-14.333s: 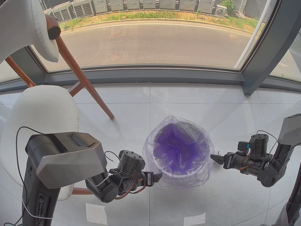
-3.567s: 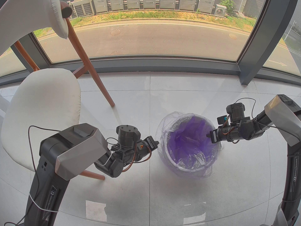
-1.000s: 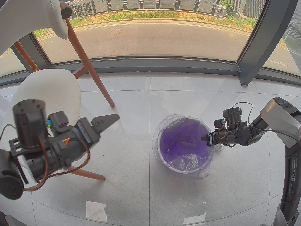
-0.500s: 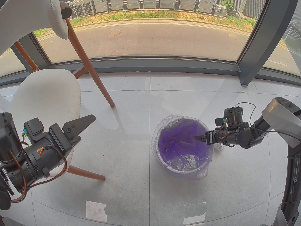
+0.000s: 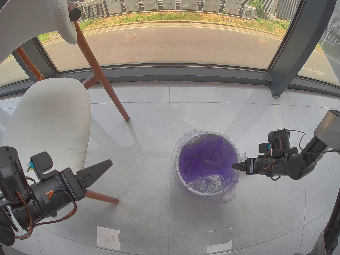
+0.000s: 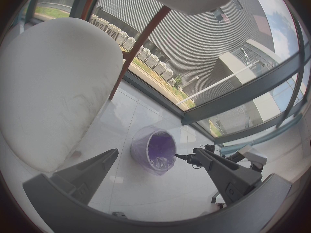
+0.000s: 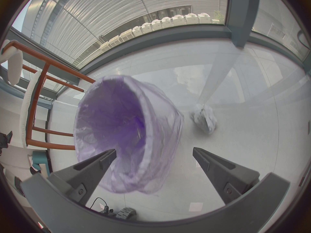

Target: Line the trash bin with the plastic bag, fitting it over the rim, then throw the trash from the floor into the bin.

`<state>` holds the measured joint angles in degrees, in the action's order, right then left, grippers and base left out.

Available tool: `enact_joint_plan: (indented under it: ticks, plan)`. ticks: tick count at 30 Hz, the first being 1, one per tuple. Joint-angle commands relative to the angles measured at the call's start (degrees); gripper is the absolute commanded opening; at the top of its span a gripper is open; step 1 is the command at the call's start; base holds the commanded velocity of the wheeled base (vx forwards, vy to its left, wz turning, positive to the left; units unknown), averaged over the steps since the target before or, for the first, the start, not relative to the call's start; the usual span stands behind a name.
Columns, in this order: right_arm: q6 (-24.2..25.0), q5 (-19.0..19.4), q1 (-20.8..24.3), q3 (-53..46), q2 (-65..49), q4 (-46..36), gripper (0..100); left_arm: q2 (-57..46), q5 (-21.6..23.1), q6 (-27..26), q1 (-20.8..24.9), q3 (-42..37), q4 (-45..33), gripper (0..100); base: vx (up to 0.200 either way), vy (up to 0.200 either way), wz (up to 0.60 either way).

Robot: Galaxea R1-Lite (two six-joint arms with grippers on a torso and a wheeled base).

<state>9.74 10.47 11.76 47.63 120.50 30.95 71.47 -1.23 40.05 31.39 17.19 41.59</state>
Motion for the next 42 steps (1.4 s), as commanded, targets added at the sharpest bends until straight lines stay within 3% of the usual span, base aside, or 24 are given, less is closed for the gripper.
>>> enact_joint_plan:
  ticks: [1,4,7,13,18,24,36,42]
  plan:
    - [1.86,0.95,-1.57,-16.08,-2.12,14.66,100,0.6,2.9,-4.45,0.25,-2.16,0.07,100,0.0,0.0,0.0]
    - [0.72,3.68,-2.45,-21.17,1.22,23.98,100,0.95,2.9,-4.54,0.25,-2.16,0.07,100,0.0,0.0,0.0]
    - [-5.17,7.55,-3.06,-24.69,7.38,33.38,100,1.39,3.08,-4.54,0.25,-2.25,0.07,100,0.0,0.0,0.0]
    - [-13.34,8.69,-3.06,-21.0,21.18,47.09,100,3.41,3.08,-6.12,0.07,-0.75,0.15,100,0.0,0.0,0.0]
    - [-15.28,9.04,-2.54,-18.8,23.55,45.69,100,4.2,4.13,-8.93,-2.04,0.04,0.42,100,0.0,0.0,0.0]
    - [-15.1,8.95,-2.1,-18.27,23.2,43.58,100,4.2,11.51,-7.7,-7.13,0.65,0.59,100,-0.133,0.0,0.0]
    - [-11.67,9.13,-1.74,-8.96,22.23,46.13,100,4.29,10.9,-8.93,-7.84,0.57,0.77,100,-0.183,0.0,0.0]
    - [-4.91,7.63,2.47,7.74,19.68,38.57,100,2.71,10.72,-10.69,-11.88,-0.4,0.86,100,0.0,0.0,0.0]
